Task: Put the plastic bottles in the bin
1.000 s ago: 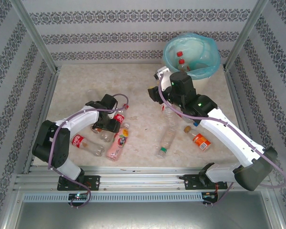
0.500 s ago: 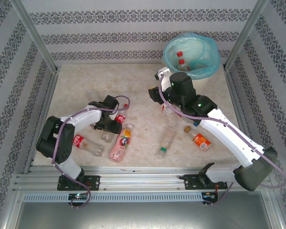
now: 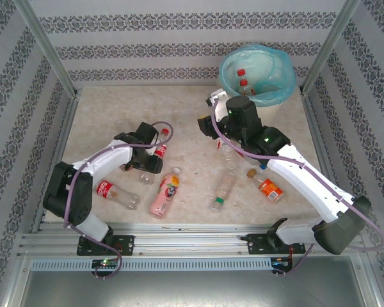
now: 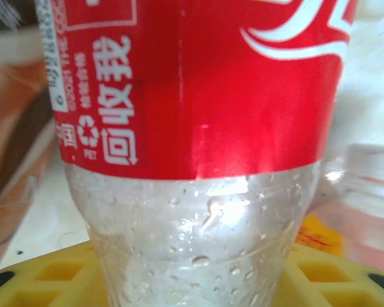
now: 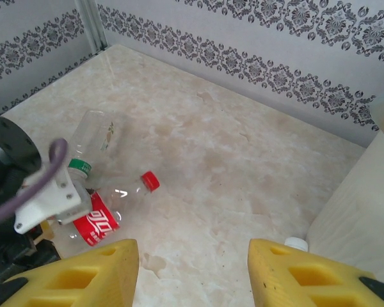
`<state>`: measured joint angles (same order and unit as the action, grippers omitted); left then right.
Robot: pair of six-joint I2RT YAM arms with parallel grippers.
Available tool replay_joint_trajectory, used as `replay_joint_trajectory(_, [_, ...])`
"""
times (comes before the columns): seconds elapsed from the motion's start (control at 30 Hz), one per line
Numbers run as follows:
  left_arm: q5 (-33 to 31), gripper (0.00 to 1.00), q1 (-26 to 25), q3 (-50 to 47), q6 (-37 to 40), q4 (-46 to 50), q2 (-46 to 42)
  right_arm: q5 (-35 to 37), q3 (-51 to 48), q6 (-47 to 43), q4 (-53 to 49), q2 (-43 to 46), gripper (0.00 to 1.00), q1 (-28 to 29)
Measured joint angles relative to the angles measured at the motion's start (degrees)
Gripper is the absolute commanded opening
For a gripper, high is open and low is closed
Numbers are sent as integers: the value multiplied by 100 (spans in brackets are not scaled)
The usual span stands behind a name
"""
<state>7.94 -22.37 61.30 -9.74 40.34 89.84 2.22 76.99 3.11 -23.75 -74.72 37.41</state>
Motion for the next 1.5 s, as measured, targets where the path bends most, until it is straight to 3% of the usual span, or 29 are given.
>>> replay_joint_trajectory(0.13, [4, 48, 0, 131, 35, -17, -595, 28, 2, 0, 2, 0, 49, 39])
replay_joint_trajectory(0.33, [304, 18, 0, 131, 240, -498, -1818, -52, 13, 0, 127, 114, 49, 63])
replay_joint_trajectory(0.6, [1106, 0, -55, -9, 863, -1814, -3021, -1394, -221, 146, 1287, 802, 54, 63])
replay_joint_trajectory(0.77, [1849, 0, -87, -339, 1364, -2660, -3536, -2514, -417, 238, 2190, 1045, 58, 63])
replay_joint_trajectory(1.0, [2667, 0, -87, -354, 2037, -3392, -3593, -3370, -669, -15, 2828, 1185, 59, 114])
replay_joint_trajectory(1.33, [2892, 0, -87, -1259, 2549, -4081, -3794, -3200, -553, -833, 3038, 977, 58, 673])
replay_joint_trajectory(1.5, [2605, 0, -76, -1508, 2535, -4347, -3950, -2883, -326, -1150, 3045, 664, 58, 852])
